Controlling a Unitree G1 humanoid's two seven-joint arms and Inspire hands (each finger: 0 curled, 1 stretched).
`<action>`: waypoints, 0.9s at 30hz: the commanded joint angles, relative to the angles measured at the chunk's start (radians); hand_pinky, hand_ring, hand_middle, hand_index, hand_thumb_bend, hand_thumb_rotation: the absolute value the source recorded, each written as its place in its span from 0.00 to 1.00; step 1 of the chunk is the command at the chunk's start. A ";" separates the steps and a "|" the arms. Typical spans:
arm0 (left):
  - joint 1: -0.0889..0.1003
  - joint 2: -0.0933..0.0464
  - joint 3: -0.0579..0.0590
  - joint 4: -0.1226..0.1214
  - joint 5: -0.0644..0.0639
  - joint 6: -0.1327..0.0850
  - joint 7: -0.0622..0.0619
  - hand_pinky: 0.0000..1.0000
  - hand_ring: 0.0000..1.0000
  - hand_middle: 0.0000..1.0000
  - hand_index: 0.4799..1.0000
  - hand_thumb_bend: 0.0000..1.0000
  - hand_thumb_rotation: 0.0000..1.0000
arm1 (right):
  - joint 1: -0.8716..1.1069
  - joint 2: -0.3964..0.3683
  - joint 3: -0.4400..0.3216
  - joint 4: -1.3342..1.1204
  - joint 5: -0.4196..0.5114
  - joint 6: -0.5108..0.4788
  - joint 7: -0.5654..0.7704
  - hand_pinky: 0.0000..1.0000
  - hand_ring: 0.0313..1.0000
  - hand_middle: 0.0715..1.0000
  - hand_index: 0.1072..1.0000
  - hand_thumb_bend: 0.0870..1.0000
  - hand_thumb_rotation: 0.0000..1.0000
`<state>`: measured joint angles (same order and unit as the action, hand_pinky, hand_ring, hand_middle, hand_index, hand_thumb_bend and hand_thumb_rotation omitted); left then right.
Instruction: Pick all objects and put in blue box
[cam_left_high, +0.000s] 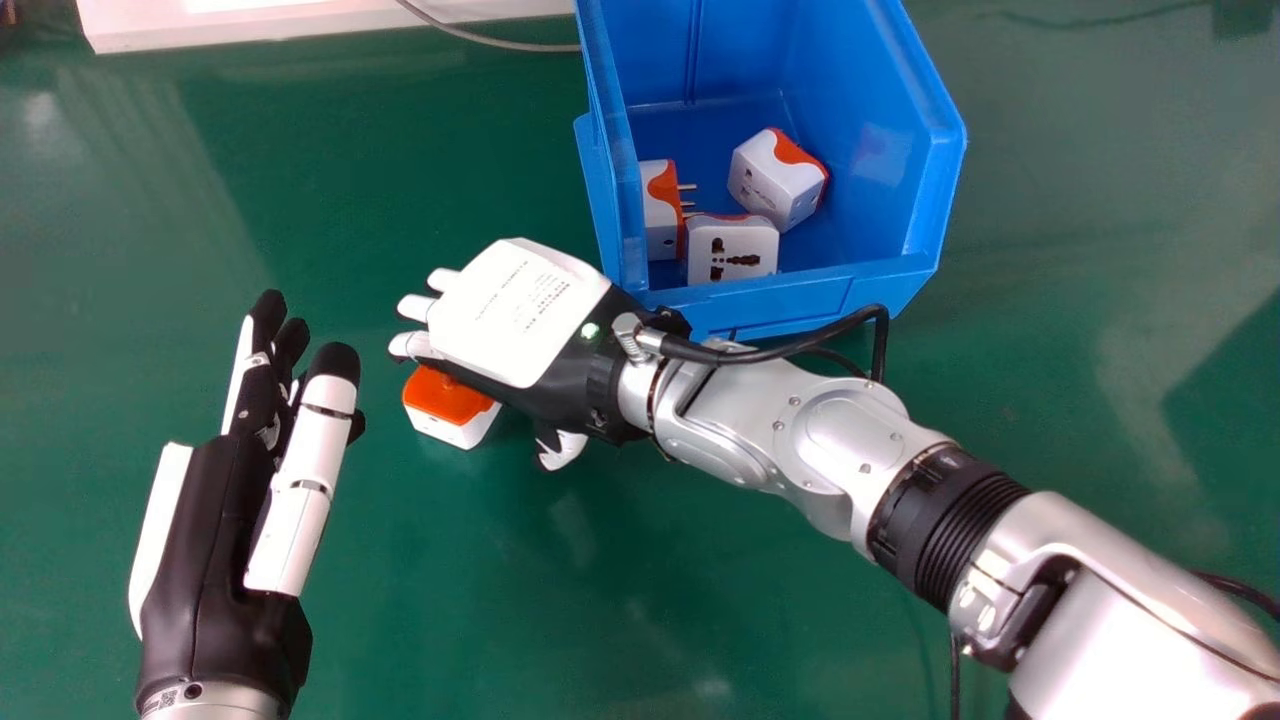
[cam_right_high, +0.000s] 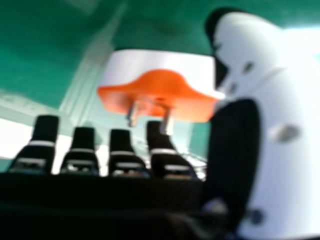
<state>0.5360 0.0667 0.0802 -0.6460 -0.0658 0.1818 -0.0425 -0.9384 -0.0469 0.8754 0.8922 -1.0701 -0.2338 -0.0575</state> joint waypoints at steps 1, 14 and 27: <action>0.009 -0.003 -0.009 -0.031 0.013 -0.027 0.002 0.89 0.96 1.00 1.00 0.41 0.80 | -0.044 0.011 -0.002 0.000 -0.001 0.000 -0.021 0.85 0.93 0.93 0.85 0.41 0.04; 0.031 -0.032 -0.029 -0.039 0.042 -0.046 0.025 0.89 0.96 0.99 0.99 0.44 0.78 | -0.059 0.028 0.002 0.054 0.003 -0.010 -0.031 0.85 0.93 0.93 0.85 0.41 0.06; 0.035 -0.056 -0.040 -0.028 0.072 -0.059 0.053 0.88 0.95 0.99 0.98 0.45 0.81 | -0.069 0.075 -0.044 0.095 0.047 0.017 -0.071 0.84 0.92 0.92 0.84 0.34 0.08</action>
<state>0.5659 0.0133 0.0422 -0.6563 0.0015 0.1497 0.0063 -0.9683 0.0113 0.8540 0.9877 -1.0486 -0.2256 -0.1035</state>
